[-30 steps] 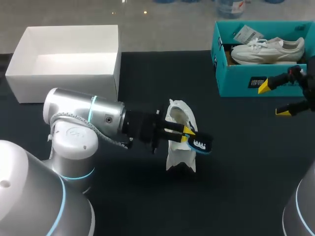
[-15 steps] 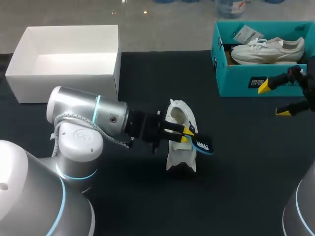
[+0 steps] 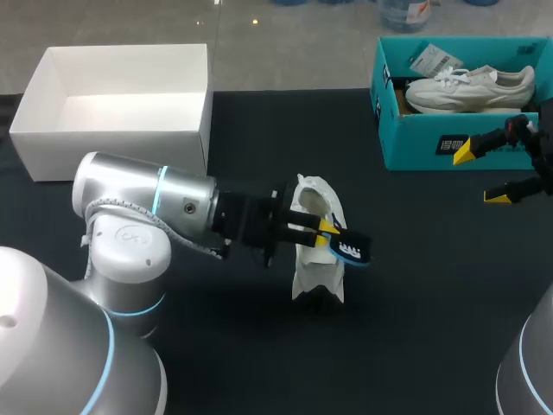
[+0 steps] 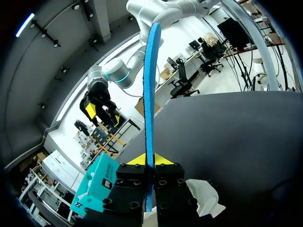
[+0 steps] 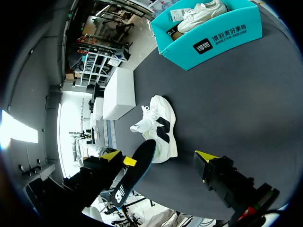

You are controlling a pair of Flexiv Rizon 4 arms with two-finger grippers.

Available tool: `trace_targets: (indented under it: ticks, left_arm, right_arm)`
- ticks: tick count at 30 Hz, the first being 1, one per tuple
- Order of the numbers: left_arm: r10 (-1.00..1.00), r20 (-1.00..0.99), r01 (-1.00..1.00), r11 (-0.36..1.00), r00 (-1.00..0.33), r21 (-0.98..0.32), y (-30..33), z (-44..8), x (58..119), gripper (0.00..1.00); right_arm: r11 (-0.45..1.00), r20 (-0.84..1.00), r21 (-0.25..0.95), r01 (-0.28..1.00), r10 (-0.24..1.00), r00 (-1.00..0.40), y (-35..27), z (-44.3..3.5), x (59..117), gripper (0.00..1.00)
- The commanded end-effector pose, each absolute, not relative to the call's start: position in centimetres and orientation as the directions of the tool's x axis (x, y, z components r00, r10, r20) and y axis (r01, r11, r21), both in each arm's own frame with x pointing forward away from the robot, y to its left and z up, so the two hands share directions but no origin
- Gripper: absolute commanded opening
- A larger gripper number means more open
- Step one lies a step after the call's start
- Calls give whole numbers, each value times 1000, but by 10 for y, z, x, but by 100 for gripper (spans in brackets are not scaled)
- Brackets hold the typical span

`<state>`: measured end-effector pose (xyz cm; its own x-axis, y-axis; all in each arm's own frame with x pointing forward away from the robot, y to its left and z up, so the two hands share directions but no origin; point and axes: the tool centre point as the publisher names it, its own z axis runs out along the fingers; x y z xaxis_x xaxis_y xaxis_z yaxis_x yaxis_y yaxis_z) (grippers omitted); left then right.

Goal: Take the shoe out of the shoebox, open the shoe tongue, remove and reinsert the insole, then place the shoe into the shoebox

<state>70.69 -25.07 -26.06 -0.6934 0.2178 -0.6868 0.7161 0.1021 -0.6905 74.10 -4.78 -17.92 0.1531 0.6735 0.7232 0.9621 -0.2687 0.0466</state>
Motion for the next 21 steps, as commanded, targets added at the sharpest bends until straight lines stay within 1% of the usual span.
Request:
trace_targets:
  ticks: [1,4,6,12,21]
  left_arm:
    - [216,-680,708,101,-701,-699,-236,-258,698,0]
    - [197,-660,685,102,-725,-722,-233,-268,700,0]
    - [172,-626,645,89,-761,-759,-232,-274,700,0]
    - [171,-587,606,97,-792,-790,-234,-290,700,0]
    - [180,-583,606,132,-792,-784,-231,-300,709,0]
  right_arm:
    - [-270,721,46,962,676,155,-47,-179,741,100]
    - [-270,721,46,962,676,155,-47,-179,741,100]
    - [-270,721,46,962,676,155,-47,-179,741,100]
    - [-270,721,46,962,676,155,-47,-179,741,100]
    - [-270,721,46,962,676,155,-47,-179,741,100]
